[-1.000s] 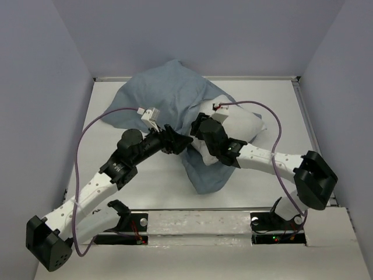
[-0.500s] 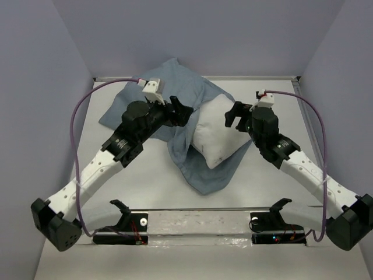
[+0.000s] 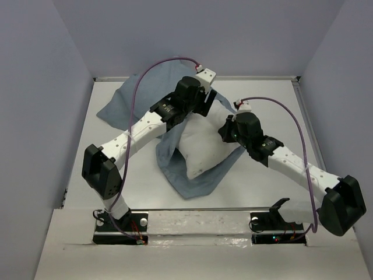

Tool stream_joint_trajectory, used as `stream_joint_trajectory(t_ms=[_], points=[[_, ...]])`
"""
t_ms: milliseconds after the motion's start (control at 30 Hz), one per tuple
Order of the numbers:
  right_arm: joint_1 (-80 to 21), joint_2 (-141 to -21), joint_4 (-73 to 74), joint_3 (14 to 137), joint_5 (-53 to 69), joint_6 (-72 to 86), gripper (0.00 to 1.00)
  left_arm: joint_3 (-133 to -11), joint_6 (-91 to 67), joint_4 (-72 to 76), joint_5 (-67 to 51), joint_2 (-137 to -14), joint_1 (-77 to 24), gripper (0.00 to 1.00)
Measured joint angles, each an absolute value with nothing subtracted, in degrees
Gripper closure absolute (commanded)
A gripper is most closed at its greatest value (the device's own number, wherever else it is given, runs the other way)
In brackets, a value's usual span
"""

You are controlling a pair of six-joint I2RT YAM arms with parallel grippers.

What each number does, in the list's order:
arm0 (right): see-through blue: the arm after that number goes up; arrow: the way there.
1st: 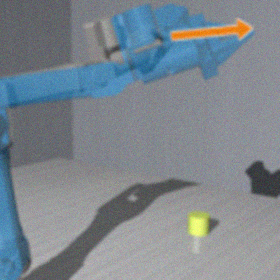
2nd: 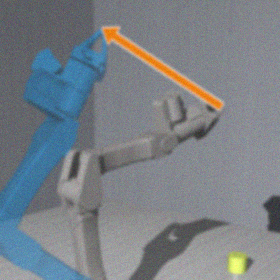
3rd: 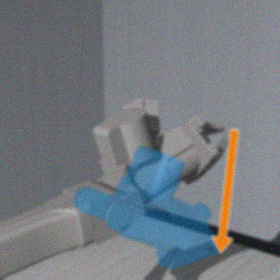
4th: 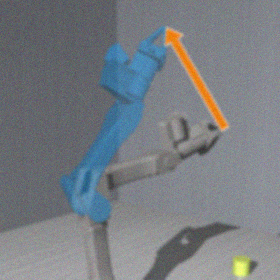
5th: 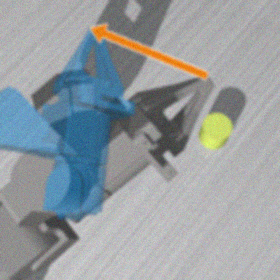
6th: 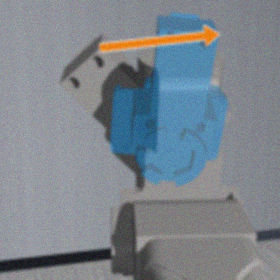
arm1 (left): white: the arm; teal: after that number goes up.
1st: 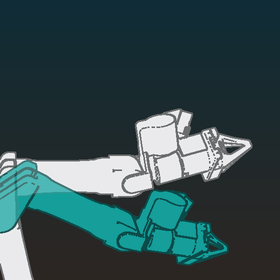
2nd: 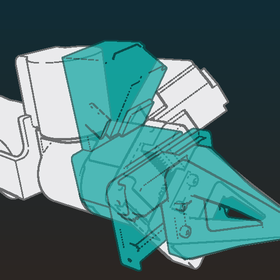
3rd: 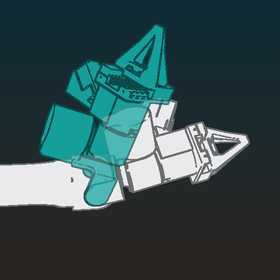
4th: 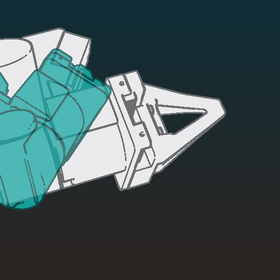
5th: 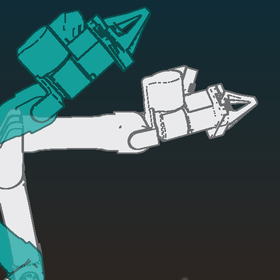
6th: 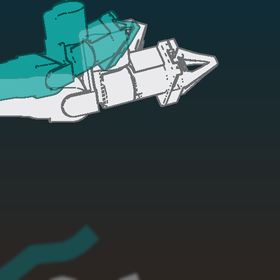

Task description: Put the pillow into the pillowcase

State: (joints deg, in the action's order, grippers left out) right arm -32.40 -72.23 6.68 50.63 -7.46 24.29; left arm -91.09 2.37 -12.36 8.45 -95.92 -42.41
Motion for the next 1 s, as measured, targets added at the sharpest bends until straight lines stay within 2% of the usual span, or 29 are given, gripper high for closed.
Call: stream_joint_trajectory(t_ms=[200, 567, 633, 667, 767, 800, 833, 867, 900, 933, 1000], points=[[-39.88, -65.98, 4.6, 44.69, -5.98, 30.13, 1.0, -91.33, 11.75, -15.62, 6.42, -96.68, -43.79, 0.18], [-40.21, -62.67, 4.03, 42.3, -6.02, 32.95, 1.0, -93.73, 18.55, -17.78, 3.97, -104.07, -44.31, 0.2], [-40.21, -62.3, 4.34, 42.22, -6.02, 32.95, 1.0, -94.43, 19.09, -17.96, 4.47, -106.24, -44.75, 0.27], [-40.21, -62.11, 4.38, 42.17, -6.02, 32.93, 1.0, -95.37, 19.29, -18.04, 6.04, -107.53, -45.17, 0.42], [-40.21, -61.32, 4.36, 41.93, -5.89, 32.88, 1.0, -98.28, 19.51, -17.26, 10.04, -110.69, -45.98, 0.61], [-40.21, -60.84, 4.29, 41.67, -5.67, 32.86, 1.0, -98.94, 19.53, -16.32, 11.81, -111.5, -46.33, 0.78], [-40.21, -60.27, 4.29, 41.25, -5.43, 32.86, 1.0, -99.15, 19.49, -15.44, 13.06, -111.9, -46.48, 0.85], [-40.21, -59.9, 4.34, 41.08, -5.32, 32.84, 1.0, -99.18, 19.4, -14.59, 14.55, -112.36, -46.59, 0.97], [-40.21, -59.27, 4.32, 40.66, -5.04, 32.82, 0.98, -99.18, 19.46, -13.85, 15.86, -112.57, -46.63, 1.0], [-40.21, -58.65, 4.38, 40.21, -4.8, 32.82, 0.92, -99.18, 19.38, -13.26, 16.71, -112.68, -46.61, 1.0], [-40.21, -58.06, 4.43, 39.83, -4.62, 32.77, 0.39, -99.15, 19.27, -11.75, 18.61, -112.79, -46.5, 1.0]])
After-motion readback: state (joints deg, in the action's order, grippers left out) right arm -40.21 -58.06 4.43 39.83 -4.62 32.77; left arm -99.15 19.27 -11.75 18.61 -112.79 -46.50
